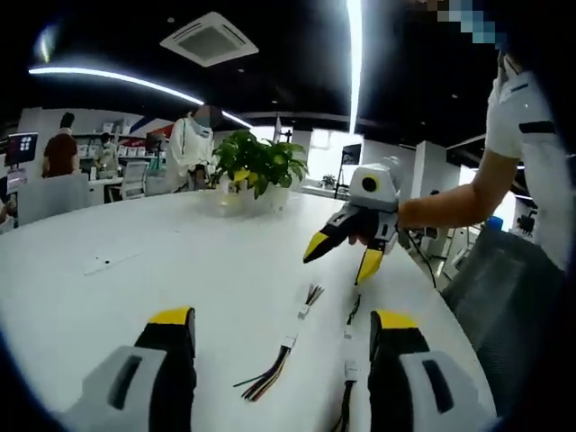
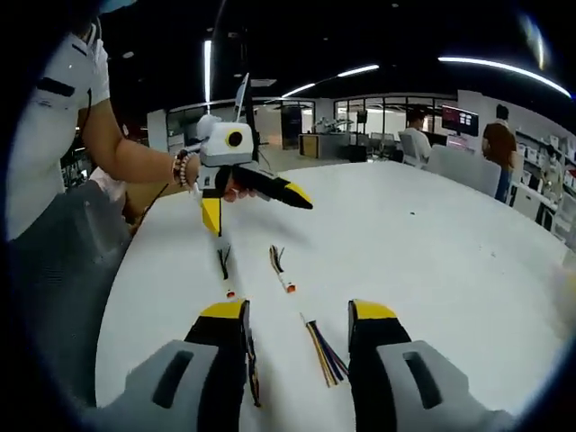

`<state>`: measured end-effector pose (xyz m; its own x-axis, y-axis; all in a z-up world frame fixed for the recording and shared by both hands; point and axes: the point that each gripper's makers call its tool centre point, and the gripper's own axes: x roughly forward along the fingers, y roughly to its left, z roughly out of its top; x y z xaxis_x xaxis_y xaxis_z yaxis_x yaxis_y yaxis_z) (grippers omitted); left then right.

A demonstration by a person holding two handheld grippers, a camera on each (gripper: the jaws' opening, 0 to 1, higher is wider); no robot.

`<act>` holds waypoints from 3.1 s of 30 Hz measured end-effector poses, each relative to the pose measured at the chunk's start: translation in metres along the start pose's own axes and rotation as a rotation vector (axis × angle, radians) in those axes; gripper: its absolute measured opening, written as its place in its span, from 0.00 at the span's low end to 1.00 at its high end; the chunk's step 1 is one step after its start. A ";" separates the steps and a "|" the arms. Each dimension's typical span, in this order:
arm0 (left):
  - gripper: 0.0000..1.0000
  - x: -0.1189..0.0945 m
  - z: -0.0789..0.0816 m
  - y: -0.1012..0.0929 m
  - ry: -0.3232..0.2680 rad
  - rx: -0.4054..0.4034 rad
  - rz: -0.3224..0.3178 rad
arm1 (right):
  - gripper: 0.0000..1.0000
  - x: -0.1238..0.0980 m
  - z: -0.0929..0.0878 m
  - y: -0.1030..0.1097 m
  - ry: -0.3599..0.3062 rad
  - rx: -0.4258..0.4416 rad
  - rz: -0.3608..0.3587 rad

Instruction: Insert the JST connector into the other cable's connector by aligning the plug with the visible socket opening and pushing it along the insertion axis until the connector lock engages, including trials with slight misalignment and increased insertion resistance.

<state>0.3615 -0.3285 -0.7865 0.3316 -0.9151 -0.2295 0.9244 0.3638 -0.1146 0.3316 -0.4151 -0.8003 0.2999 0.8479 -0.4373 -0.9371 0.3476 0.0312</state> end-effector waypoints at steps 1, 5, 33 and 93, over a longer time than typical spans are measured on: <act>0.74 0.002 -0.001 -0.001 -0.003 -0.001 -0.012 | 0.37 0.003 -0.002 -0.006 0.000 -0.007 0.008; 0.58 0.008 -0.013 0.001 0.032 0.047 -0.031 | 0.33 0.010 -0.008 -0.005 0.003 -0.002 0.052; 0.23 0.031 -0.046 -0.015 0.114 0.077 -0.139 | 0.08 0.035 -0.035 -0.012 -0.004 -0.073 0.139; 0.01 0.016 -0.019 -0.041 0.186 0.315 -0.207 | 0.02 0.024 0.011 0.028 0.026 -0.224 0.209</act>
<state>0.3257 -0.3542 -0.8036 0.1197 -0.9056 -0.4068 0.9899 0.0778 0.1181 0.3142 -0.3808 -0.7996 0.0946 0.8802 -0.4650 -0.9949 0.0676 -0.0746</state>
